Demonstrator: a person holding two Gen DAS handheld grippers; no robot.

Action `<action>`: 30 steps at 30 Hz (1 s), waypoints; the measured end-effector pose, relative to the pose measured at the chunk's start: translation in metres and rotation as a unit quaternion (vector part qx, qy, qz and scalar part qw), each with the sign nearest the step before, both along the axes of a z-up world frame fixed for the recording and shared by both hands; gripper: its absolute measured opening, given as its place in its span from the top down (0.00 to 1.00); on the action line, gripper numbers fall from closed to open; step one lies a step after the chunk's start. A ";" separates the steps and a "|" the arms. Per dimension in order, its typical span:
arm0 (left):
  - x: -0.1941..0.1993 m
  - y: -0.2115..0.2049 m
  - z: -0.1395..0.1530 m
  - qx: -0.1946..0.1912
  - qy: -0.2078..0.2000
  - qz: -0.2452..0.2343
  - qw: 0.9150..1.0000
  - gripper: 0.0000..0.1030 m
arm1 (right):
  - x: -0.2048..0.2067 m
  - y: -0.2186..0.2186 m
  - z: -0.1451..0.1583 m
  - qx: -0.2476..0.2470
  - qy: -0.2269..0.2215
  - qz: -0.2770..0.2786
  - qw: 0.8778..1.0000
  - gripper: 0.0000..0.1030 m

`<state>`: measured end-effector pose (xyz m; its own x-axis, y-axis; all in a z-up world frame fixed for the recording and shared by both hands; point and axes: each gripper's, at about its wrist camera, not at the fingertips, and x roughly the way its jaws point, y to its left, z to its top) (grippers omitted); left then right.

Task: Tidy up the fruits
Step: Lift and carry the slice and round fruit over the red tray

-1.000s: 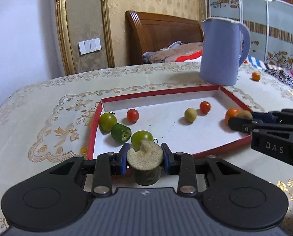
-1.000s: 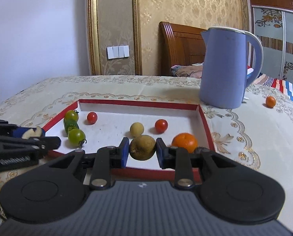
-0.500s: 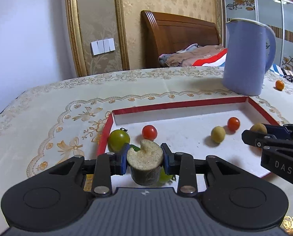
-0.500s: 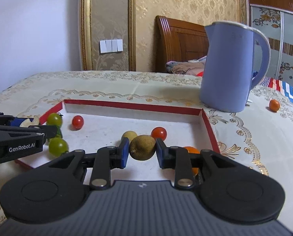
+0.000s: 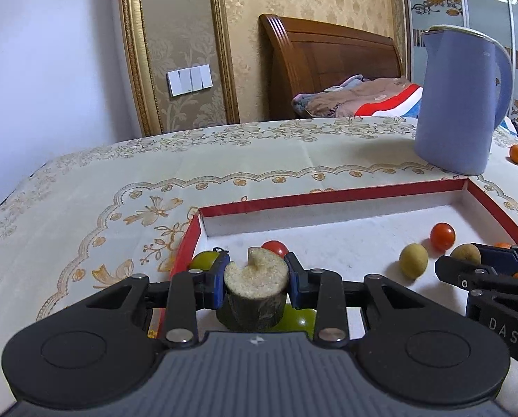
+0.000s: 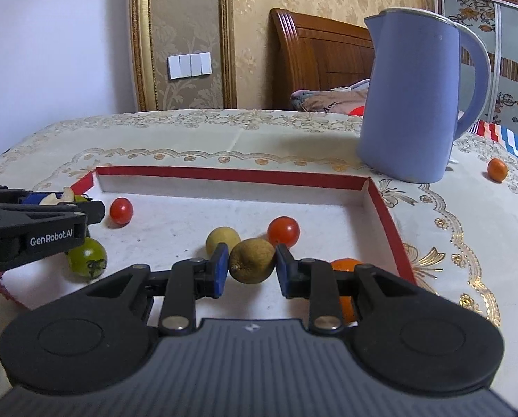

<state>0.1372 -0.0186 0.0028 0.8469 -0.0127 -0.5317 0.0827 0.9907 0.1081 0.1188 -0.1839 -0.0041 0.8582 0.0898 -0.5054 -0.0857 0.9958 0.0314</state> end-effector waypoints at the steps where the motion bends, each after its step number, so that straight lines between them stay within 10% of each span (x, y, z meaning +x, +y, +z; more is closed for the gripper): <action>1: 0.002 0.000 0.000 -0.001 0.002 0.001 1.000 0.68 | 0.002 0.000 0.000 0.000 0.002 -0.001 1.000 0.73; 23: 0.032 -0.008 -0.019 0.005 0.043 -0.004 0.999 0.65 | 0.027 -0.006 -0.009 0.016 0.032 -0.022 0.999 0.72; 30: 0.027 -0.013 -0.019 0.024 0.028 -0.008 0.999 0.56 | 0.018 0.000 -0.004 -0.005 0.003 -0.029 1.000 0.25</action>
<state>0.1643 -0.0319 -0.0162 0.8158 0.0015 -0.5784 0.1051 0.9830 0.1508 0.1371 -0.1842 -0.0082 0.8587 0.0350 -0.5114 -0.0283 0.9994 0.0208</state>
